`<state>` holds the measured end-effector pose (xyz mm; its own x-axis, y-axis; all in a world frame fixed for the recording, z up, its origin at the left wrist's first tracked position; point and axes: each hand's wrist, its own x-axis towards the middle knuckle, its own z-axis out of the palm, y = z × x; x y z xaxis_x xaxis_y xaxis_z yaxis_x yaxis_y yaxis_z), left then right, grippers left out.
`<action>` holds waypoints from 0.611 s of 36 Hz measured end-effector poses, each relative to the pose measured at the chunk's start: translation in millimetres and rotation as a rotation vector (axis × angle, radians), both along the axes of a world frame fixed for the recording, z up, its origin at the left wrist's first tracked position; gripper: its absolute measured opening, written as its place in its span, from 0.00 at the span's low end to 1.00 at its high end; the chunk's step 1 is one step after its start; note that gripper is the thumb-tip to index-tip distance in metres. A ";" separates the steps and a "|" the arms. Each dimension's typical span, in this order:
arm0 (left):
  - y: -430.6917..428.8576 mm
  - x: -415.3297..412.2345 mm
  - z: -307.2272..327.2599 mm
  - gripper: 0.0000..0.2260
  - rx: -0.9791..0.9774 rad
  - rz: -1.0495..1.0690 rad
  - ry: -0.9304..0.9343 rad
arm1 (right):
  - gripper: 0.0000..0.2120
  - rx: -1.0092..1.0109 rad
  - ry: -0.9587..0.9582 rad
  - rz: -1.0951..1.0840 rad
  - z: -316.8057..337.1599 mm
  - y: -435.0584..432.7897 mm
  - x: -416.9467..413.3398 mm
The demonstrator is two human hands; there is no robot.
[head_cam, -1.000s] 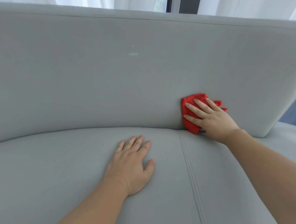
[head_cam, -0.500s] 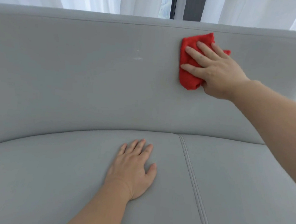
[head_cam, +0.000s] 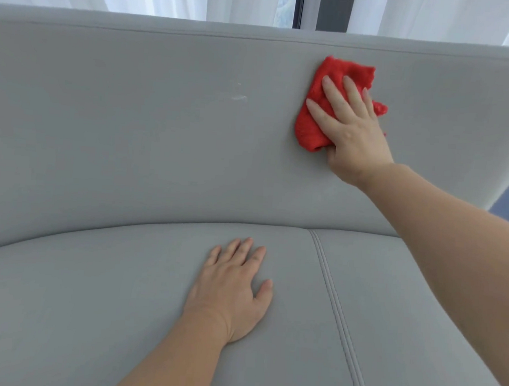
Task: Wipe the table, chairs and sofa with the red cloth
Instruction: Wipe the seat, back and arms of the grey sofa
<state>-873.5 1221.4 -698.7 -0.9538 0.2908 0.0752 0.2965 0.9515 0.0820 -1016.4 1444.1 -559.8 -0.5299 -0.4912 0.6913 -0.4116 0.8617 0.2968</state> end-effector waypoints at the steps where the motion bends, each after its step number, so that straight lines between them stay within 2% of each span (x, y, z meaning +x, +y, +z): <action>1: 0.3 -0.1 -0.3 0.31 0.000 -0.002 0.002 | 0.33 0.028 0.005 0.012 -10.0 0.0 -0.1; 6: 0.1 -0.5 -1.0 0.30 0.021 -0.003 0.003 | 0.30 0.209 -0.062 0.012 -63.7 -2.3 3.0; 11: 0.3 -1.6 -3.5 0.36 0.040 -0.003 0.019 | 0.25 0.590 -0.169 0.053 -110.6 7.3 12.0; 13: 0.6 -1.8 -4.3 0.38 0.044 -0.007 0.022 | 0.23 0.621 -0.172 0.055 -113.2 8.6 13.2; 17: -0.1 -1.8 -5.6 0.38 0.055 -0.009 0.036 | 0.30 0.612 -0.181 0.042 -109.4 7.9 13.9; 22: 0.9 -1.7 -6.3 0.39 0.060 -0.010 0.050 | 0.27 0.589 -0.161 0.050 -110.9 7.3 14.7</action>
